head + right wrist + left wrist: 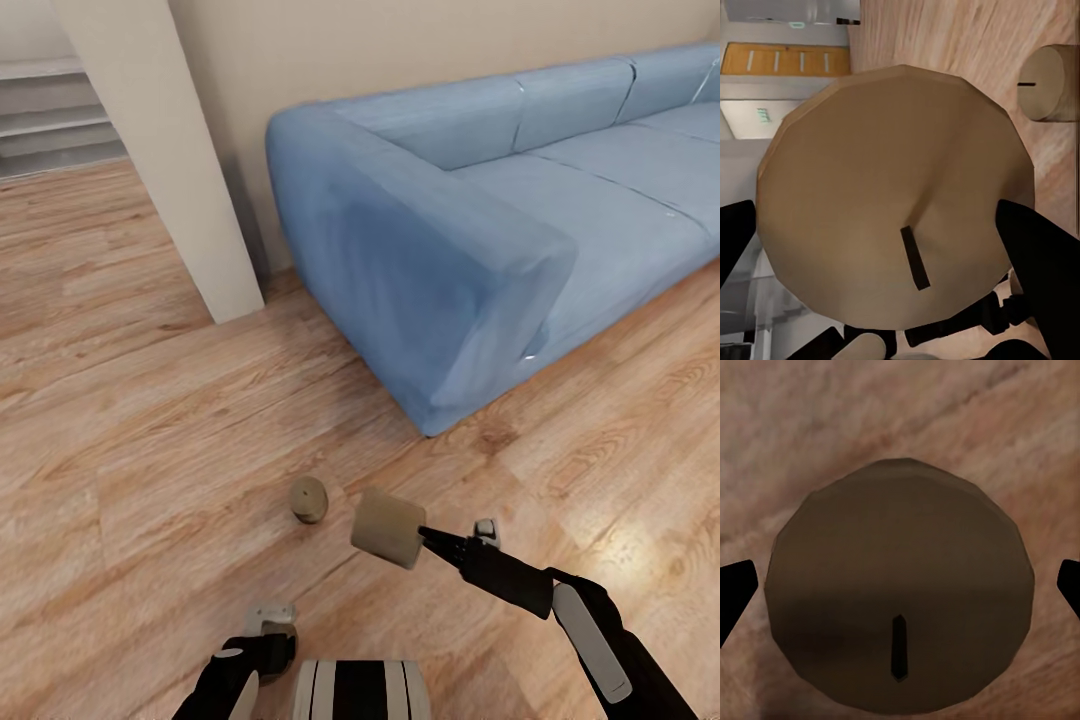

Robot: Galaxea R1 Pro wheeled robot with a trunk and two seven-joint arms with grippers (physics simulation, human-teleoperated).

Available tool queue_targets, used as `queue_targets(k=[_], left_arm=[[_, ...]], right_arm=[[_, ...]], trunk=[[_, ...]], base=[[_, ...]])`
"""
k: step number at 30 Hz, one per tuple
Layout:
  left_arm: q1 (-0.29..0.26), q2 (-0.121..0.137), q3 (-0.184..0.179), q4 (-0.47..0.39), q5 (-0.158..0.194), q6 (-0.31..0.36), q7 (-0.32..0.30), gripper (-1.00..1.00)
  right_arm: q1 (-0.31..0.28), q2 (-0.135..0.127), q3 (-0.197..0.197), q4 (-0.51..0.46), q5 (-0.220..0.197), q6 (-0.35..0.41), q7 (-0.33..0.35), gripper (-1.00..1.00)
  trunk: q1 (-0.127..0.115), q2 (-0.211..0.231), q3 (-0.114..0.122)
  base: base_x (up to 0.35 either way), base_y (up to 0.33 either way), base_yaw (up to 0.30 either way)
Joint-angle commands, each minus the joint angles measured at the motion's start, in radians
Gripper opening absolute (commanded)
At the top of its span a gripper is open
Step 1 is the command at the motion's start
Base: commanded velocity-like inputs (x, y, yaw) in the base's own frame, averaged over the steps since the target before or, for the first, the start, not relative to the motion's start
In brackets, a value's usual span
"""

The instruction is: Place each of the two pumpkins and all three candles from the living room inside a cabinet in the living room (use any cabinet), then make sure every cabinet is closed, and position the cauldron so it is next to a table in the living room.

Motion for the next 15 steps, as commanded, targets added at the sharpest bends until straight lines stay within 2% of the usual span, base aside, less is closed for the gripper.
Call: queue_targets(k=[1, 5, 8, 15], left_arm=[[0.0, 0.0, 0.0, 0.0, 0.0, 0.0, 0.0, 1.0], [0.0, 0.0, 0.0, 0.0, 0.0, 0.0, 0.0, 1.0], [0.0, 0.0, 0.0, 0.0, 0.0, 0.0, 0.0, 1.0], [0.0, 0.0, 0.0, 0.0, 0.0, 0.0, -0.001, 1.0]], right_arm=[[0.0, 0.0, 0.0, 0.0, -0.004, 0.002, 0.0, -1.0], [0.0, 0.0, 0.0, 0.0, -0.004, 0.002, 0.0, -1.0], [0.0, 0.0, 0.0, 0.0, -0.004, 0.002, 0.0, -1.0], [0.0, 0.0, 0.0, 0.0, -0.004, 0.002, 0.0, -1.0]], trunk=[[0.0, 0.0, -0.004], [0.001, -0.001, -0.008], [0.002, -0.001, -0.019], [0.002, -0.001, -0.019]], base=[[0.0, 0.0, 0.0], [0.0, 0.0, 0.0], [0.0, 0.0, 0.0], [0.0, 0.0, 0.0]])
